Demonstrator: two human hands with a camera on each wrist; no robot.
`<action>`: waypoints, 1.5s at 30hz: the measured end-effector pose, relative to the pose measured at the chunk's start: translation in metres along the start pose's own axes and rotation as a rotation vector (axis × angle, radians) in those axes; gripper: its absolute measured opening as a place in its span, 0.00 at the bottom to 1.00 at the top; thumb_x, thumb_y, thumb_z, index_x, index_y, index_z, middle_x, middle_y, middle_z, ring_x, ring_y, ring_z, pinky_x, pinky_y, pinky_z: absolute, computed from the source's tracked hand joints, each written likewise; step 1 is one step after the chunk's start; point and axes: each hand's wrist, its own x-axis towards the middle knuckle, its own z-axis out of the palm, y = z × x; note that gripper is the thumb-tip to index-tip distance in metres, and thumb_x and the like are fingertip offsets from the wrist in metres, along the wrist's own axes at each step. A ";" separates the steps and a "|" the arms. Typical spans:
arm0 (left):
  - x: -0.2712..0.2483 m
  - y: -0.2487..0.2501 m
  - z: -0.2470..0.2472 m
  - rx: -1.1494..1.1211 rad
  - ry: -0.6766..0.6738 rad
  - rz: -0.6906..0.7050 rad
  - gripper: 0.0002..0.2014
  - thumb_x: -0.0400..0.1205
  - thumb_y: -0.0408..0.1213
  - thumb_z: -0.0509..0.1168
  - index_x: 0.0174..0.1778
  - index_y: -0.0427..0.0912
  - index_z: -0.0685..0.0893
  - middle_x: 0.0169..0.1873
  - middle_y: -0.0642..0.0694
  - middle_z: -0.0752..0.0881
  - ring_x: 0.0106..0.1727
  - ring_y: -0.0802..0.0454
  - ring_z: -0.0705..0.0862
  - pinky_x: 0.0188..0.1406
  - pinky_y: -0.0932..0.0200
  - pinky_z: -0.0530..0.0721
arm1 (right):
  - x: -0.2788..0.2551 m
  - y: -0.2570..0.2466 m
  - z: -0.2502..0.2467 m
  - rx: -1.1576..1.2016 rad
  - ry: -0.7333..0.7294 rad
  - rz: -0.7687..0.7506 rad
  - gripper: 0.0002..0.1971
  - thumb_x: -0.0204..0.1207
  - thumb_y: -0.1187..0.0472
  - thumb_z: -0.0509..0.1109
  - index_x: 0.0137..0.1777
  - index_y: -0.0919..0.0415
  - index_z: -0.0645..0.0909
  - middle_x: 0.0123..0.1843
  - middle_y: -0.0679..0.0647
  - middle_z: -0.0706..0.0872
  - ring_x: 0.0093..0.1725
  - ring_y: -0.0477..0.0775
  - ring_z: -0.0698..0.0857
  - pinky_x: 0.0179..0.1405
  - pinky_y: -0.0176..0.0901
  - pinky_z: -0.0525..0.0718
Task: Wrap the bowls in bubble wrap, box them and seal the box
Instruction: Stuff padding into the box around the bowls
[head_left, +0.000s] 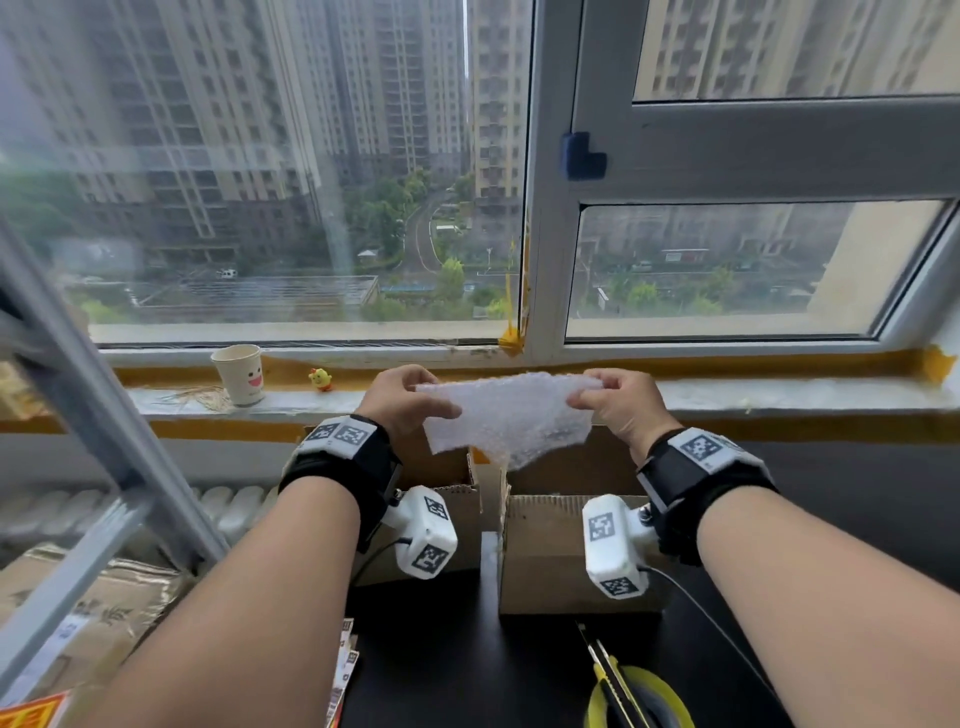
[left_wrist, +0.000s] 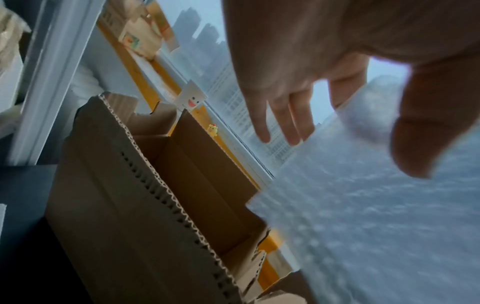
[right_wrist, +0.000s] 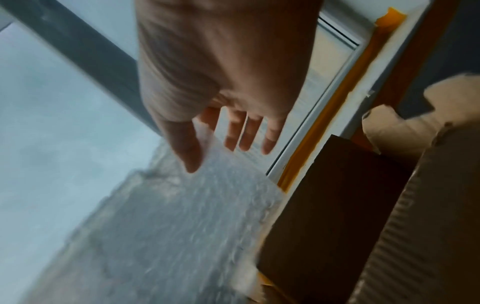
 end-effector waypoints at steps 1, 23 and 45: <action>0.000 0.000 -0.003 -0.050 -0.047 -0.011 0.15 0.67 0.30 0.80 0.40 0.45 0.81 0.39 0.47 0.84 0.42 0.51 0.81 0.41 0.62 0.78 | 0.000 -0.003 0.001 0.073 -0.018 0.021 0.07 0.70 0.68 0.77 0.47 0.62 0.88 0.47 0.56 0.89 0.50 0.55 0.84 0.56 0.49 0.80; -0.002 -0.055 -0.070 -0.347 -0.244 -0.286 0.13 0.78 0.29 0.71 0.56 0.38 0.78 0.46 0.44 0.82 0.35 0.53 0.80 0.26 0.59 0.81 | -0.026 -0.021 0.086 0.430 -0.297 0.402 0.07 0.80 0.69 0.68 0.55 0.63 0.83 0.53 0.61 0.87 0.46 0.57 0.86 0.25 0.44 0.89; 0.022 -0.096 -0.089 0.152 -0.016 -0.229 0.12 0.74 0.23 0.71 0.43 0.46 0.89 0.48 0.51 0.83 0.50 0.54 0.78 0.51 0.57 0.75 | 0.004 -0.025 0.152 -0.137 -0.181 0.253 0.10 0.77 0.74 0.66 0.39 0.62 0.85 0.56 0.59 0.82 0.47 0.57 0.84 0.35 0.43 0.88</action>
